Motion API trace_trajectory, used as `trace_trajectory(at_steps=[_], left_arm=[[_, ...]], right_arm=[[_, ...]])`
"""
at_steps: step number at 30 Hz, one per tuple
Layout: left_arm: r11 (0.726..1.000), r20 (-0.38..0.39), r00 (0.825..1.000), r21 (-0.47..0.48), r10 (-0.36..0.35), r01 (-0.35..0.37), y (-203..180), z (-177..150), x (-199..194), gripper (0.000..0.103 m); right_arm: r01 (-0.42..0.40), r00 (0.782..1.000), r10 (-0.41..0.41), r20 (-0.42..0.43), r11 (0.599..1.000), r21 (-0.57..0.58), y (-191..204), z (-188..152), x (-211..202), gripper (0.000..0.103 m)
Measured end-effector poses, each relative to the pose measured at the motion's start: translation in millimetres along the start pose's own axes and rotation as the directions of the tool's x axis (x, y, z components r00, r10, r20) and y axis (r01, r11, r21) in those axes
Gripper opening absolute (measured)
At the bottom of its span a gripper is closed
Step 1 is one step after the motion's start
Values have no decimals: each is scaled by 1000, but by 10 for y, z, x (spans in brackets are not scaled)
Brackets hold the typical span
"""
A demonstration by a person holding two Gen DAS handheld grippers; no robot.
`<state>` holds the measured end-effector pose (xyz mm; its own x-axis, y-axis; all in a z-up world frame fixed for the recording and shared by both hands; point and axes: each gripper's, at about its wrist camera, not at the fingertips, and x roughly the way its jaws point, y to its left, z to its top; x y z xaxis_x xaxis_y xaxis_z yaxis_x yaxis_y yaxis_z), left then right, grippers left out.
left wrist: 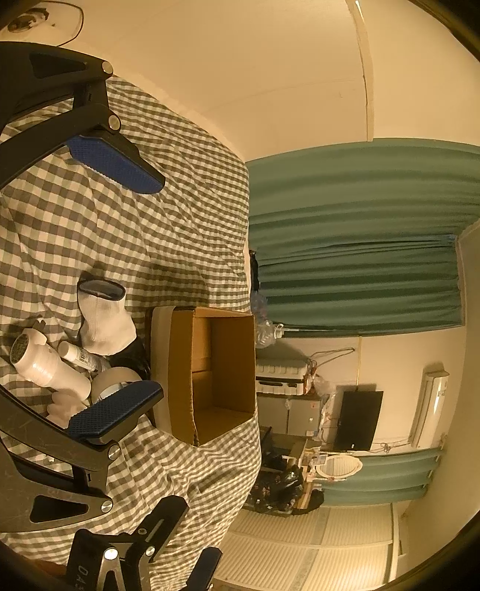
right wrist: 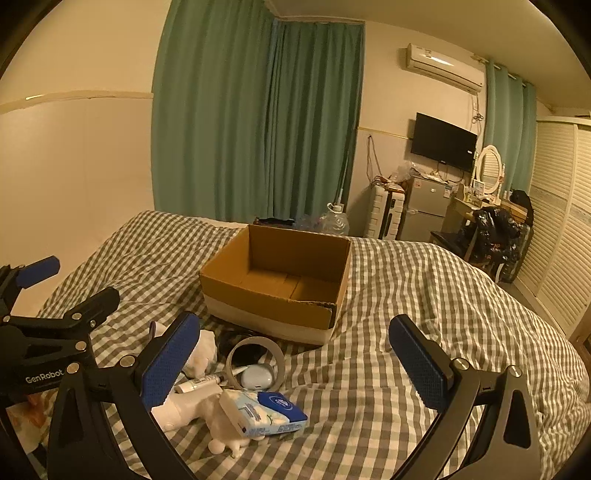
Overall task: Organize objects
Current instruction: 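Grasp the white sock with the left gripper while the right grasps the blue-white tissue pack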
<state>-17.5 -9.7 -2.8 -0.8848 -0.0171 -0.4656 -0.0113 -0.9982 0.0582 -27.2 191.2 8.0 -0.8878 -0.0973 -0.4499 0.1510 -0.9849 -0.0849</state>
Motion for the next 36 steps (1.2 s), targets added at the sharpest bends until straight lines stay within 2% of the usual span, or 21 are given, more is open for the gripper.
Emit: trace_trajectory(at_steps=[5,10,14,16,18,20,22,24,27,33,36], left_arm=[[1000,-6,1000,0,-6,6,33,101,47,103],[1000,-54,999,-2,-10,10,75,131,220,103],[1000,-138,990,0,-12,12,100,27,474,103],[1000,-183,983,18,-4,8,93,-75,625,103],[999,-222,975,32,-1,8,84,-168,734,103],[999,-254,967,36,-7,17,81,-240,829,103],[999,-285,958,39,-24,36,66,-300,915,103],[998,-311,950,52,-27,45,31,-349,973,103],[995,-353,935,78,-27,58,-30,-424,1110,103],[991,-430,899,61,-85,123,-151,-521,1493,103],[988,-479,874,75,-86,138,-221,-611,1677,101]], right_arm=[[36,999,-34,33,998,-58,24,90,-61,103],[12,999,-10,34,998,-60,-4,198,-13,103],[-46,998,43,-41,997,-64,-5,132,157,103],[-52,994,44,-97,995,-81,29,10,333,103],[-49,986,34,-162,995,-90,63,-135,543,103],[-92,968,72,-242,993,-69,89,-317,754,102],[-115,948,87,-305,990,-76,143,-474,893,93],[-125,931,88,-354,989,-83,162,-595,993,92],[-134,921,106,-376,990,-49,105,-629,1058,92],[-166,893,160,-421,986,22,42,-696,1143,92],[-184,861,193,-471,981,65,14,-751,1239,92]])
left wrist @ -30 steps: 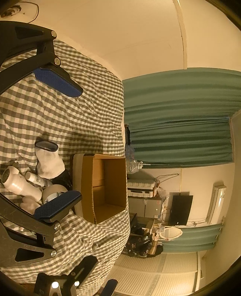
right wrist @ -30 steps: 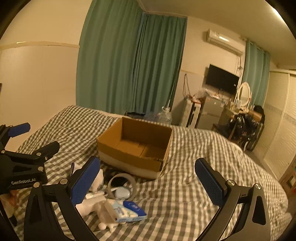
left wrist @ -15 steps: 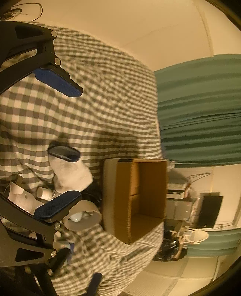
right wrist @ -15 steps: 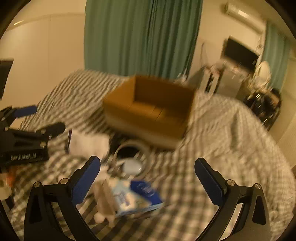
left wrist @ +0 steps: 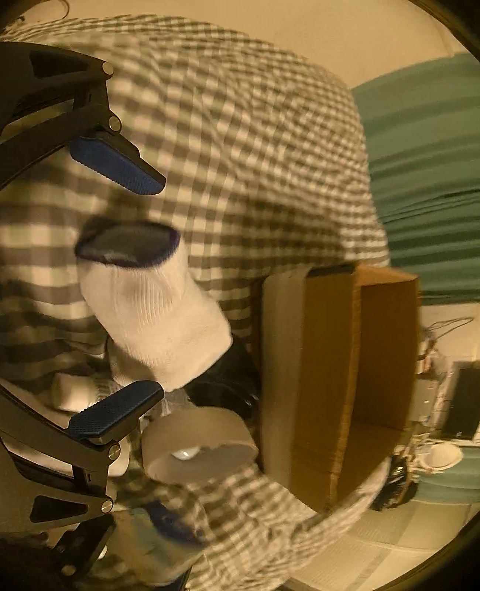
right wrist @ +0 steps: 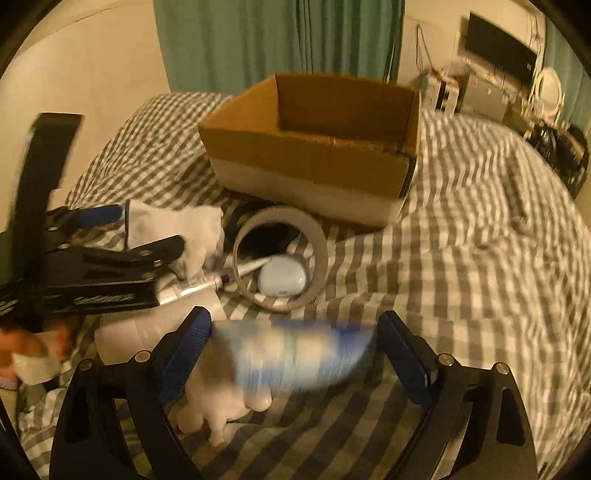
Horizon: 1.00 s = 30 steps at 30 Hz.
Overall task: Organize objects
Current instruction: 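Grasp the white sock with the left gripper while the right grasps the blue-white tissue pack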
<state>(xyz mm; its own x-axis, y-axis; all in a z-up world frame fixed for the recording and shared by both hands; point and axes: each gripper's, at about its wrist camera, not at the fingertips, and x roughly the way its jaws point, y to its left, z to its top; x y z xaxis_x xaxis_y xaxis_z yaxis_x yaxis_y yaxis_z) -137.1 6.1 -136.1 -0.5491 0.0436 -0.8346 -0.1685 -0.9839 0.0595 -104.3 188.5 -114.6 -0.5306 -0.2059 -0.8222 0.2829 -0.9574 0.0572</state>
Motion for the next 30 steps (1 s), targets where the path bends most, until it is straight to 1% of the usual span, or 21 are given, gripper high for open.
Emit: trace_trajectory(at_steps=[3,4,5,6,8,10,11,14,16,20,23,24,25,28,30], left_arm=[[999,-6,999,16,-35,35,-50,-14,42,88],[998,-4,999,21,-54,54,-63,-16,35,79],[997,-5,997,21,-75,75,-70,-16,29,73],[996,-4,996,19,-84,84,-74,-28,32,70],[995,-3,995,16,-95,96,-71,-39,27,60],[995,1,995,5,-101,101,-48,-51,1,55],[994,2,994,-4,-105,105,-31,-60,-15,52],[993,9,994,-25,-111,112,23,-49,-75,48],[994,19,995,-40,-101,101,88,-51,-139,47],[998,57,998,-51,-37,40,154,-79,-270,47],[998,75,997,-62,-21,26,237,-89,-321,47],[998,77,997,-62,-16,21,248,-77,-321,47],[998,79,997,-63,-13,18,265,-78,-327,47],[998,76,997,-68,-13,18,249,-66,-321,47],[998,79,997,-60,-9,14,228,-76,-343,47]], right_arm=[[-18,1000,18,-15,1000,20,-11,-8,16,92],[-19,1000,19,-16,1000,21,-10,-7,12,92],[-19,1000,20,-15,1000,22,-7,-9,6,91],[-19,1000,20,-19,1000,20,1,-15,-3,87],[-26,999,27,-20,999,20,-11,-8,-20,84],[-31,999,32,-20,999,16,1,3,-39,75],[-37,999,37,-21,999,14,5,18,-47,73],[-42,999,42,-12,999,4,4,45,-57,72],[-34,999,34,-3,999,-15,30,68,-56,72],[-15,1000,14,-13,998,-67,146,167,24,72],[-6,999,2,-36,994,-106,251,256,167,71],[0,999,-5,-42,993,-119,283,282,207,62],[-6,999,0,-45,992,-125,301,297,225,48],[-19,999,14,-41,991,-136,309,323,254,38],[-11,1000,8,-22,989,-150,332,310,216,35]])
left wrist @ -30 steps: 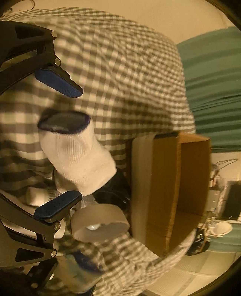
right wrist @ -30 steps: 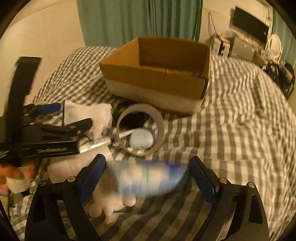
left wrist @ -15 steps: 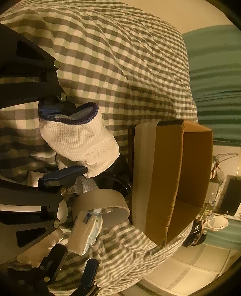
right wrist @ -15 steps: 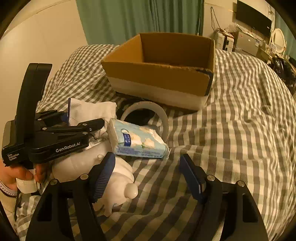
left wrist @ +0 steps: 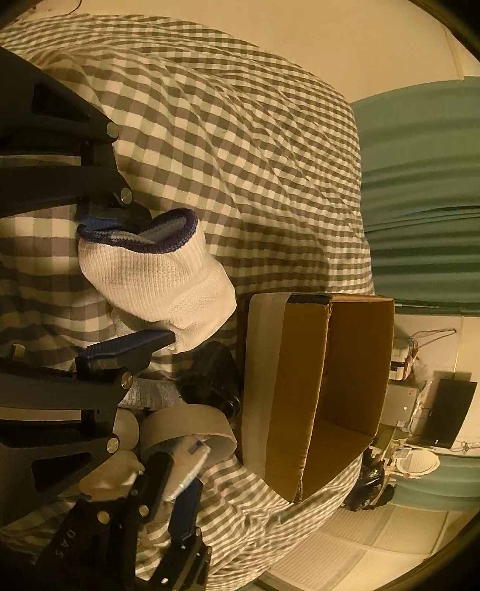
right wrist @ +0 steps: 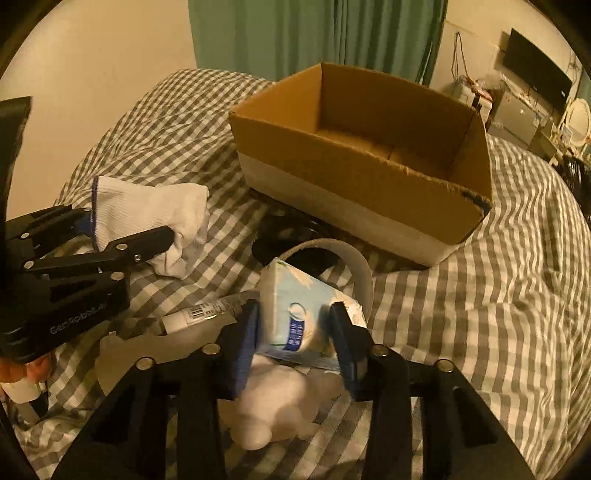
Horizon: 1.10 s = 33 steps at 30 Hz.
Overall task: Organize objects
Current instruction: 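Grasp the white sock with the left gripper while the right grasps the blue-white tissue pack, then carry sock and tissue pack over the cardboard box while both grippers open to drop them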
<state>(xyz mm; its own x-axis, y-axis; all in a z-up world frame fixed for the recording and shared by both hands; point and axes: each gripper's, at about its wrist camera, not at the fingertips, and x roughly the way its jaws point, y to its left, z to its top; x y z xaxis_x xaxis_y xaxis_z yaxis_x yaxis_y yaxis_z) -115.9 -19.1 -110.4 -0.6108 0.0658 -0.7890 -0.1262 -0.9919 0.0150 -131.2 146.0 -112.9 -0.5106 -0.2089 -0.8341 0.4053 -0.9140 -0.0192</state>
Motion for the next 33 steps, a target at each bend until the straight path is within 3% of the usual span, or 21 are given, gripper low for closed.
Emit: trace_trajectory(at_steps=[6,16,26,33], left_arm=[[1000,40,999,0,2,-2,-4,25,-217,47],[999,128,991,43,-32,27,-145,235,-699,47],[993,198,976,100,-87,68,-326,891,-834,47],[993,251,966,110,-61,34,-348,1458,-703,47]], right_arm=[[22,999,-22,49,1000,-5,-9,50,-215,23],[63,983,-54,178,997,-45,67,155,-826,22],[107,950,-91,299,993,-39,-112,607,-1318,22],[109,931,-93,353,994,-24,-347,1081,-1338,22]])
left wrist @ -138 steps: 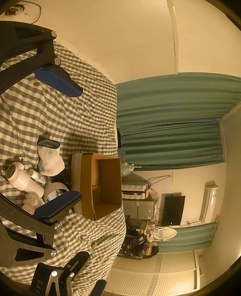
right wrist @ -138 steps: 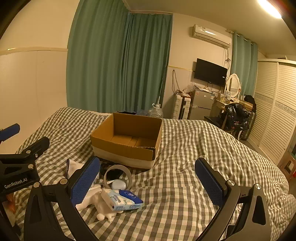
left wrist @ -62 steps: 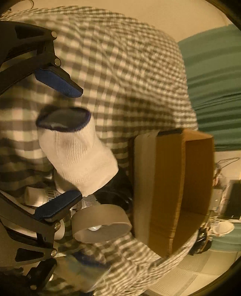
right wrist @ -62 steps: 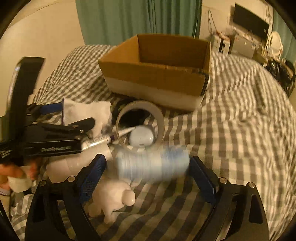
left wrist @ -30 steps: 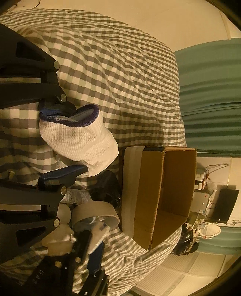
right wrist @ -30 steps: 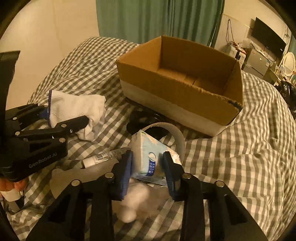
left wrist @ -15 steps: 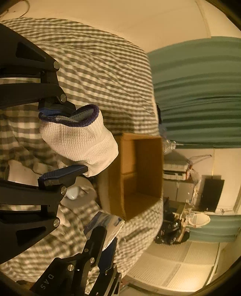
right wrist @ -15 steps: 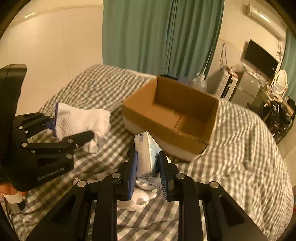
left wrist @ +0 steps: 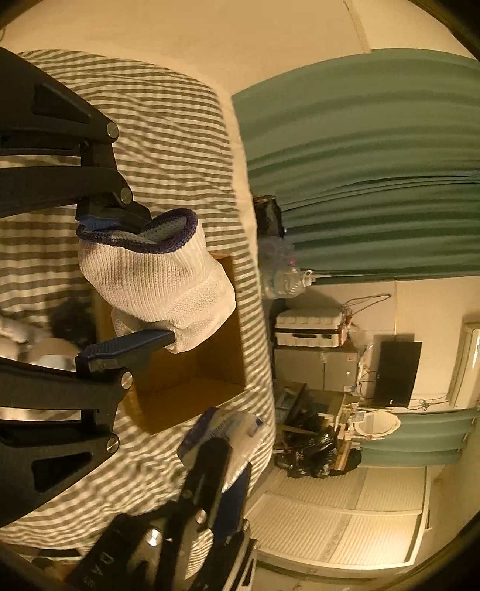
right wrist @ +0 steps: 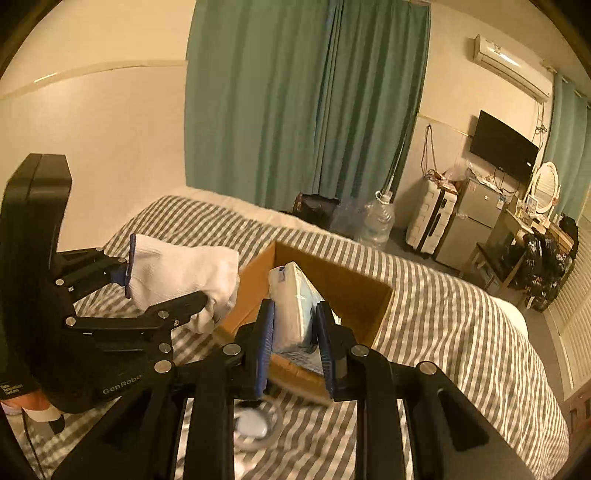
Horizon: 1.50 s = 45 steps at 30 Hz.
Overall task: Organize objects
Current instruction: 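Carry sock and tissue pack over the cardboard box while both grippers open to drop them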
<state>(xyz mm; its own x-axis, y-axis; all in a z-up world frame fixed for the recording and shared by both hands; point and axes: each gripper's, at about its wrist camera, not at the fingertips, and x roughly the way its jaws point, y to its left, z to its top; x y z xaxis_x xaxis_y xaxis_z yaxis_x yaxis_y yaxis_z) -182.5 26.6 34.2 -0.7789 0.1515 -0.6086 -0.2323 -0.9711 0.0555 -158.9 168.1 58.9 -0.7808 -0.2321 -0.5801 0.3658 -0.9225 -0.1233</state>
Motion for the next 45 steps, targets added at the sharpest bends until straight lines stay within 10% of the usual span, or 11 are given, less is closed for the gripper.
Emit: trace_trajectory(at_steps=[13,26,33,45], left_arm=[[999,-55,998,42,21,-19,33,426,1031,47],[998,-161,987,62,-12,22,-67,73,1774,47],[995,-188,981,78,-46,61,-193,36,1815,48],[997,-124,992,78,34,-25,-108,85,1051,89]], right_arm=[[-46,999,47,-10,997,68,-387,392,1018,22],[-64,987,83,-138,989,133,-644,-74,1908,22],[-57,988,78,-134,987,153,-677,-177,1836,25],[-12,999,22,-44,980,199,-715,-23,1048,64]])
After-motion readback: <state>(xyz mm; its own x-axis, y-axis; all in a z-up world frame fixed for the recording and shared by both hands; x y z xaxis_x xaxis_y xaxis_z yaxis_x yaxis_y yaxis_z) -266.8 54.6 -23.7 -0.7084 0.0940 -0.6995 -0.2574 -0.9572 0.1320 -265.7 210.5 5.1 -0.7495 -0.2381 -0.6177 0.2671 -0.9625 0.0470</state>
